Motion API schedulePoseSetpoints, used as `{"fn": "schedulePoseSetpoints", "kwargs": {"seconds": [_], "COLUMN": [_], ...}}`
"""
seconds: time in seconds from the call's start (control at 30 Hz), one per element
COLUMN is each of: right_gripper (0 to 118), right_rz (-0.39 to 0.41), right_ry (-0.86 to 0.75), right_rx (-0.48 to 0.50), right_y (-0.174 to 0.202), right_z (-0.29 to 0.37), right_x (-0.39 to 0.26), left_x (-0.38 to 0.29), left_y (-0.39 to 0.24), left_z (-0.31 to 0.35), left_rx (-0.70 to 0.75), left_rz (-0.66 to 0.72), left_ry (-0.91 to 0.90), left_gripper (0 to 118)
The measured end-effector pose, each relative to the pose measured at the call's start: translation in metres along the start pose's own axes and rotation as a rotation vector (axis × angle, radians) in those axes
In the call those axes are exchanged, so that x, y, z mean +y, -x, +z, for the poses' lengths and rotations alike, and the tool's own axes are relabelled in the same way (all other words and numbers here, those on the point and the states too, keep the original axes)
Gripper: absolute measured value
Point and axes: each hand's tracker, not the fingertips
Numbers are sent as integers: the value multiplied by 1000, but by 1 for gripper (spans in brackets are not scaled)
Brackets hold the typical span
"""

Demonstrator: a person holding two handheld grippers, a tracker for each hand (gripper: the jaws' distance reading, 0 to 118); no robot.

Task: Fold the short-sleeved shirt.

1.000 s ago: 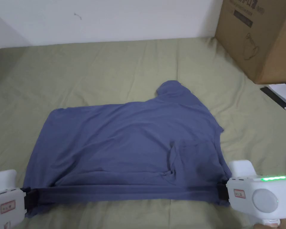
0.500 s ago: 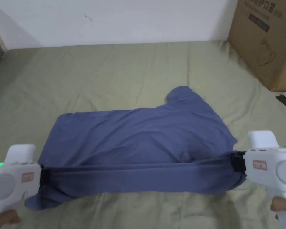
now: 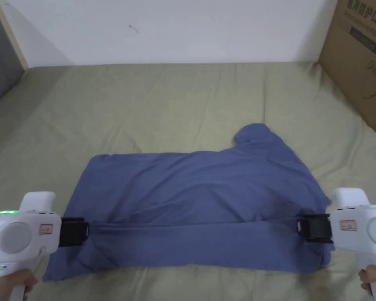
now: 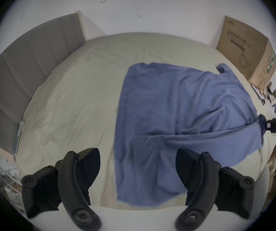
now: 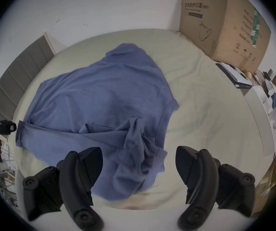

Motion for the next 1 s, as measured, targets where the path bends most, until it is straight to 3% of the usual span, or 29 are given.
{"fn": "schedulePoseSetpoints", "kwargs": {"seconds": [0.07, 0.1, 0.17, 0.2, 0.23, 0.27, 0.37, 0.47, 0.5, 0.53, 0.57, 0.6, 0.7, 0.77, 0.8, 0.83, 0.9, 0.93, 1.0], "right_gripper": [87, 79, 39, 11, 2, 0, 0, 0, 0, 0, 0, 0, 0, 0, 12, 36, 96, 105, 103], "right_rz": [-29, -36, -57, -73, -89, -118, -196, -202, -209, -226, -257, -273, -286, -288, -288, -290, -301, -309, -318], "right_ry": [-69, -88, -102, -109, -117, -110, -94, -94, -92, -91, -90, -90, -89, -83, -85, -81, -49, -36, -42], "right_rx": [27, 37, 26, 15, 13, 22, 85, 58, 51, 50, 59, 69, 63, 64, 74, 86, 104, 108, 114], "right_y": [-1, -1, 1, 2, 2, 2, 3, 0, -1, -3, -5, -7, -4, -2, -2, 0, 1, 2, 6], "right_z": [22, 33, 48, 52, 56, 59, 63, 60, 60, 60, 57, 57, 59, 56, 53, 49, 37, 31, 19], "right_x": [-11, -19, -37, -46, -55, -62, -80, -90, -92, -93, -96, -98, -98, -97, -97, -94, -86, -82, -74], "left_x": [-14, -25, -45, -56, -63, -74, -84, -79, -76, -71, -67, -62, -58, -58, -61, -62, -56, -54, -44], "left_y": [13, 18, 29, 30, 31, 32, 26, 24, 24, 24, 23, 23, 17, 9, 0, -5, -5, -2, 7], "left_z": [18, 30, 44, 46, 46, 45, 46, 38, 35, 29, 21, 1, -33, -52, -54, -50, -43, -40, -43], "left_rx": [-21, -31, -57, -73, -73, -58, -79, -123, -138, -162, -169, -166, -94, -88, 15, 38, 9, 4, -59], "left_rz": [48, 100, 182, 206, 208, 219, 208, 260, 273, 299, 316, 314, 299, 260, 189, 134, 147, 151, 201], "left_ry": [-46, -73, -86, -76, -65, -58, -25, -38, -50, -62, -62, -46, 45, 120, 99, 82, 56, 44, 73], "left_gripper": [95, 94, 81, 48, 15, 0, 0, 0, 14, 41, 75, 98, 95, 77, 69, 53, 4, 4, 4]}}
